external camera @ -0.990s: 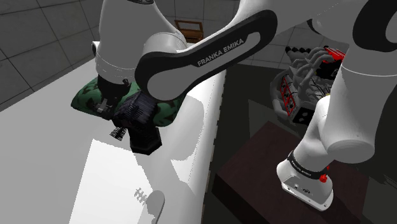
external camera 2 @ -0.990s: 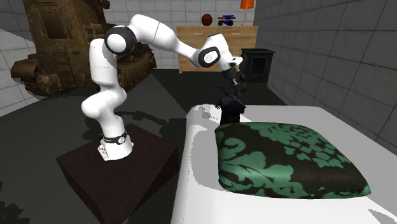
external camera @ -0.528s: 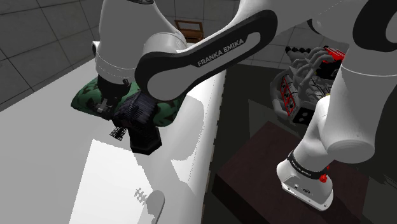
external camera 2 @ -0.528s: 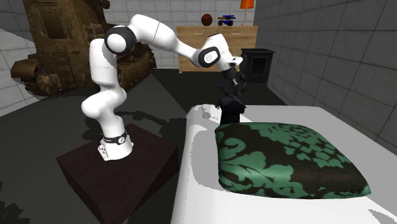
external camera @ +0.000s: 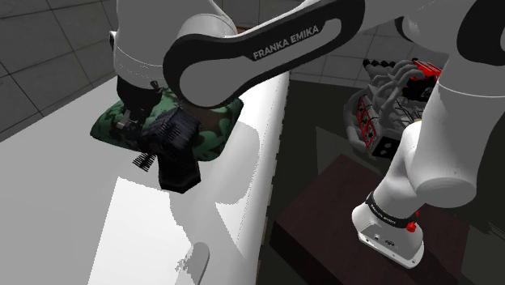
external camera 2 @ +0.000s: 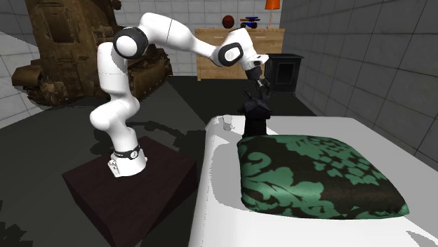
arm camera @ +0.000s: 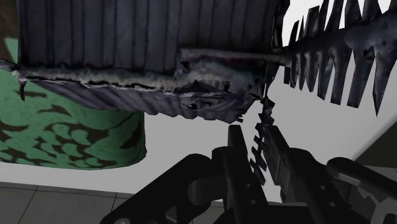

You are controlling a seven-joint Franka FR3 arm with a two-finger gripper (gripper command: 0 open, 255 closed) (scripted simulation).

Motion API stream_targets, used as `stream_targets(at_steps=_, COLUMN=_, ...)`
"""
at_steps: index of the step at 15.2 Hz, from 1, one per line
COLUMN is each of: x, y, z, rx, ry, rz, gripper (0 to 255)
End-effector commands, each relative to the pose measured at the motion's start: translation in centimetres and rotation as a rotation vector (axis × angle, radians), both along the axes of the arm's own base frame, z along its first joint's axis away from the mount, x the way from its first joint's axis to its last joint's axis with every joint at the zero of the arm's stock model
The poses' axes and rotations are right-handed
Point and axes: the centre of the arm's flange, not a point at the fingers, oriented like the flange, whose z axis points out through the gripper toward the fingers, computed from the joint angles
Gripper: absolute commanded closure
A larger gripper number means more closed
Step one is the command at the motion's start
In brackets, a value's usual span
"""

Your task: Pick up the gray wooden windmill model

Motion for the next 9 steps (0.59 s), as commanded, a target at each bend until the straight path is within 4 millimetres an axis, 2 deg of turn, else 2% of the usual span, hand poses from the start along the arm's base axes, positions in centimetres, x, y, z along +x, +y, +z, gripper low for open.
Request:
stream_targets(at_steps=1, x=-0.1, y=0.1, z=1.2, rx=0.002, ry=-0.002, rz=0.0, gripper=255)
stream_targets(at_steps=7, x=-0.1, y=0.1, z=4.3, rx=0.002, ry=-0.002, rz=0.0, gripper=255)
stream_targets(at_steps=9, x=-0.1, y=0.1, z=4.4, rx=0.002, ry=-0.002, rz=0.0, gripper=255)
